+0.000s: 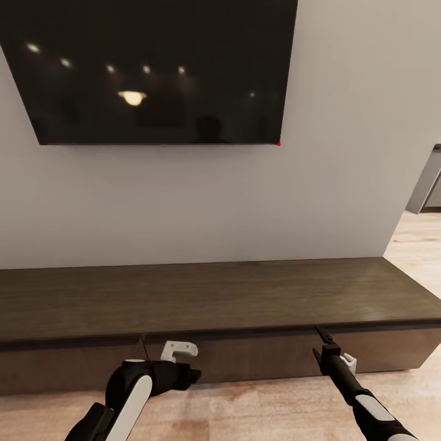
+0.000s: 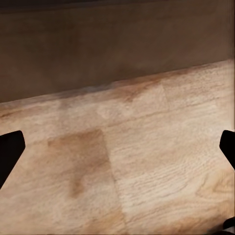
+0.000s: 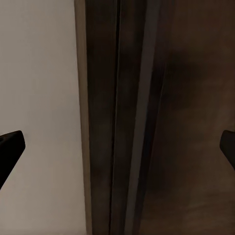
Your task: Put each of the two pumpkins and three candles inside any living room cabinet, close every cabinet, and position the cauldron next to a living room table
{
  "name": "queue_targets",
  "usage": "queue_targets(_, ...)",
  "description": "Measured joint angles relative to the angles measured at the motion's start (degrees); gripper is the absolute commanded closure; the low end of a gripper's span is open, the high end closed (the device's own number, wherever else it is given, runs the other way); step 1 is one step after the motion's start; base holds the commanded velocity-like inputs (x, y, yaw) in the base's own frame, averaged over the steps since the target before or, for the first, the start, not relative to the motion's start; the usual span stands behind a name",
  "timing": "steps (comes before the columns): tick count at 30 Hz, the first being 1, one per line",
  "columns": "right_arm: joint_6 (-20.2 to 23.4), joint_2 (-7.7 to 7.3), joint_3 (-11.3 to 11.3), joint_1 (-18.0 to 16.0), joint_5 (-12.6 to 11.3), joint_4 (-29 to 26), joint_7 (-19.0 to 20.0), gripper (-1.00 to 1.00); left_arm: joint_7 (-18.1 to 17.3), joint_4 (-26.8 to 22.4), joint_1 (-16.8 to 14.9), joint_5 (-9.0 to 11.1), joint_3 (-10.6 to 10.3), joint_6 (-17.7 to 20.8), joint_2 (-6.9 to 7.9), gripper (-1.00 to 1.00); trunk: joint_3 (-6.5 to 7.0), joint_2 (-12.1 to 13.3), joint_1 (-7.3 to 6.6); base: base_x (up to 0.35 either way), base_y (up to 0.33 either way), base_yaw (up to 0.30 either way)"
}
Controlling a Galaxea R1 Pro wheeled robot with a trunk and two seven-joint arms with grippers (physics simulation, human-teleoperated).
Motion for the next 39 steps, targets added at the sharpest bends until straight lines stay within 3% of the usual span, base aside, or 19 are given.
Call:
queue_targets(4,0.0,0.0,0.0,0.0,0.0,0.0,0.0,-1.0,-0.1,-0.1,0.0,1.8,-0.1,0.1,0.05,-1.0,0.0,0.0,0.0,0.0,0.0,0.0)
queue_targets(6,0.0,0.0,0.0,0.0,0.0,0.0,0.0,-1.0,-0.3,-0.4,0.0,4.6,-0.2,0.1,0.12,-1.0,0.0,0.0,0.0,0.0,0.0,0.0)
queue_targets(8,0.0,0.0,0.0,0.0,0.0,0.0,0.0,-1.0,-1.1,-0.6,0.0,8.4,-0.3,0.1,0.16,-1.0,0.0,0.0,0.0,0.0,0.0,0.0)
queue_targets(9,0.0,0.0,0.0,0.0,0.0,0.0,0.0,-1.0,-2.4,-0.7,0.0,11.4,-0.3,0.1,0.2,-1.0,0.0,0.0,0.0,0.0,0.0,0.0)
queue_targets(12,0.0,0.0,0.0,0.0,0.0,0.0,0.1,-1.0,-6.0,-0.8,-0.1,15.8,-0.3,0.1,0.73,-1.0,0.0,0.0,0.0,0.0,0.0,0.0)
queue_targets(14,0.0,0.0,0.0,0.0,0.0,0.0,0.1,-1.0,-8.2,-0.8,-0.1,17.3,-0.4,0.1,1.57,-1.0,0.0,0.0,0.0,0.0,0.0,0.0)
queue_targets(21,0.0,0.0,0.0,0.0,0.0,0.0,0.1,-1.0,-10.4,-0.9,-0.1,19.0,-0.3,0.1,2.48,-1.0,-0.89,-0.1,0.1,0.0,0.0,0.0)
queue_targets(35,0.0,0.0,0.0,0.0,0.0,0.0,0.1,-1.0,-10.9,-1.3,0.0,19.4,-0.4,0.1,2.63,-1.0,-0.89,-0.1,0.09,0.034,0.008,0.0)
queue_targets(39,0.0,0.0,0.0,0.0,1.4,-0.1,0.4,-1.0,-11.0,-1.3,0.0,19.4,-0.4,0.1,2.61,-1.0,-0.89,-0.1,0.1,0.065,0.017,0.0)
